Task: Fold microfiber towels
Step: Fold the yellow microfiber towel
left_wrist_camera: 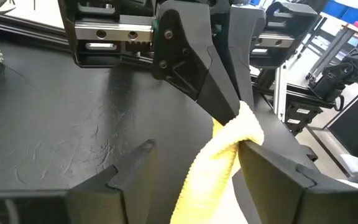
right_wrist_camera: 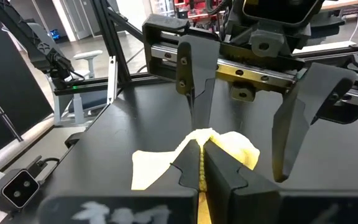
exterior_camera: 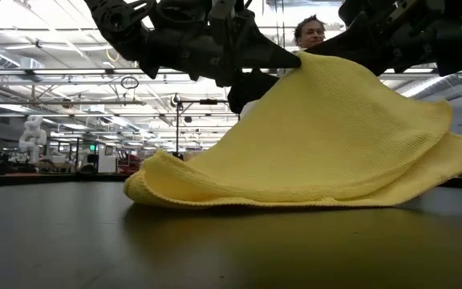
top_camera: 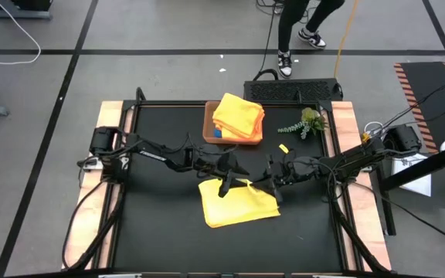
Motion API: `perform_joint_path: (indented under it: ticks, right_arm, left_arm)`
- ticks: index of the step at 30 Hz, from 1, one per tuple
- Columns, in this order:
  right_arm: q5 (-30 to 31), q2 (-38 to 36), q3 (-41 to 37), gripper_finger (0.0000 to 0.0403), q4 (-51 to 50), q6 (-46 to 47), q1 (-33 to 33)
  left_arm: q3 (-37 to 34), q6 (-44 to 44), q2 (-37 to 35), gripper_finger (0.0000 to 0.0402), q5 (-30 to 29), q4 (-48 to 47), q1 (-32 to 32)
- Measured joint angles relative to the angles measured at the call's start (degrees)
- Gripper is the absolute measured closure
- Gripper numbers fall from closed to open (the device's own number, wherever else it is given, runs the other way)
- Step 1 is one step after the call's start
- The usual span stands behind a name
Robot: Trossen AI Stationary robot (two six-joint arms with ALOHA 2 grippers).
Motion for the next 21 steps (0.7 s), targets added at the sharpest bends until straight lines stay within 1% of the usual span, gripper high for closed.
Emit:
perform_joint_path:
  ticks: [2, 5, 8, 14, 15, 19, 21]
  right_arm:
    - [0.00, 0.00, 0.00, 0.0403, 0.00, 0.01, 0.00]
    - [0.00, 0.00, 0.00, 0.0403, 0.00, 0.01, 0.00]
    - [0.01, 0.00, 0.00, 0.0403, 0.00, 0.01, 0.00]
    - [0.02, 0.00, 0.00, 0.0403, -0.09, 0.03, 0.00]
    - [0.02, 0.00, 0.00, 0.0403, -0.13, 0.09, 0.00]
    - [0.07, 0.00, 0.00, 0.0402, -0.44, 1.10, 0.00]
    - [-0.35, -0.02, 0.00, 0.0395, -0.44, 1.78, 0.00]
  left_arm:
    - [0.00, 0.00, 0.00, 0.0189, 0.02, 0.01, 0.00]
    - [0.00, 0.00, 0.00, 0.0230, 0.10, 0.04, 0.00]
    - [0.00, 0.20, 0.00, 0.0278, 0.14, 0.03, -0.04]
    - [0.00, 4.39, 0.00, 0.0385, 0.17, -1.55, -0.04]
    - [0.00, 4.72, 0.00, 0.0392, 0.18, -1.86, -0.04]
    - [0.02, 6.36, -0.06, 0.0397, 0.18, -3.38, -0.04]
    - [0.04, 6.67, -0.07, 0.0397, 0.18, -3.68, -0.04]
